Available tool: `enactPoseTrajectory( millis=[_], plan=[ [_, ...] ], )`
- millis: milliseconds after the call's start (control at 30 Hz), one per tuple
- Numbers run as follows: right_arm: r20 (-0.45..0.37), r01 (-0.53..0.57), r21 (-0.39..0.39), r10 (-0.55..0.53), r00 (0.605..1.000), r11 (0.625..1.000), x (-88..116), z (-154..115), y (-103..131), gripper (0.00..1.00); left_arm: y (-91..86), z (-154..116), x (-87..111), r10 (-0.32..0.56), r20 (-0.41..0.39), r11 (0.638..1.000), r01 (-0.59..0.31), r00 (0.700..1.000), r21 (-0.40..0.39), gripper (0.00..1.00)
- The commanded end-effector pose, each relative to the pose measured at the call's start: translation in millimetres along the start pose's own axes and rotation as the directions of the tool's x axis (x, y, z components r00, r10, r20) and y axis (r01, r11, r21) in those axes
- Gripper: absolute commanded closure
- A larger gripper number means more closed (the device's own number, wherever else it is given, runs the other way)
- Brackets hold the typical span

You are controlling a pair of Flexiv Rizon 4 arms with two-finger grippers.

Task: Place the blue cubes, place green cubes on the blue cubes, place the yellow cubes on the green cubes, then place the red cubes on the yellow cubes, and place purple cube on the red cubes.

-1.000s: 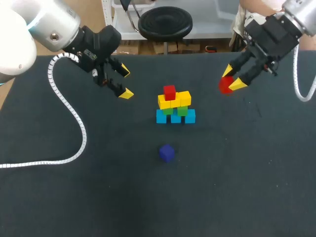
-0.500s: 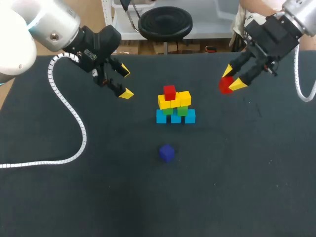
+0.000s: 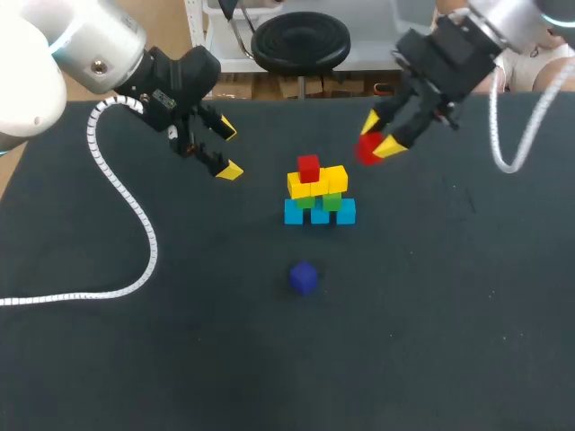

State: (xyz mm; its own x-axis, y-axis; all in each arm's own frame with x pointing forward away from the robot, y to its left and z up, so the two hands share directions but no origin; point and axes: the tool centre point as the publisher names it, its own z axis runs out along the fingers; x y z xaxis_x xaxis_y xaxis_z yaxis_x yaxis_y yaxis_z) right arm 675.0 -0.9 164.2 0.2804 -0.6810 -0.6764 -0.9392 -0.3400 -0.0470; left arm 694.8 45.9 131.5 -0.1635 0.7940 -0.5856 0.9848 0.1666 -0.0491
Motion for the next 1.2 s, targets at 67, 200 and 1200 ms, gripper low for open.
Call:
enactPoseTrajectory(
  millis=[67,200,1200],
  plan=[
    [-0.005,-0.057,-0.032,0.057,0.998,0.998,-0.6,13.3,-12.9,1.0,2.0,0.1,0.2,0.002,0.0,1.0,-0.002,1.0,0.004,0.0],
    [0.003,-0.088,-0.02,0.088,0.996,0.996,0.0,20.4,-9.4,1.0,2.0,0.1,0.2,0.002,0.0,1.0,-0.002,1.0,0.004,0.0],
    [-0.009,-0.135,-0.105,0.135,0.991,0.985,5.7,49.0,-22.5,1.0,2.0,0.1,0.2,0.002,0.0,1.0,-0.002,1.0,0.004,0.0]
  ],
)
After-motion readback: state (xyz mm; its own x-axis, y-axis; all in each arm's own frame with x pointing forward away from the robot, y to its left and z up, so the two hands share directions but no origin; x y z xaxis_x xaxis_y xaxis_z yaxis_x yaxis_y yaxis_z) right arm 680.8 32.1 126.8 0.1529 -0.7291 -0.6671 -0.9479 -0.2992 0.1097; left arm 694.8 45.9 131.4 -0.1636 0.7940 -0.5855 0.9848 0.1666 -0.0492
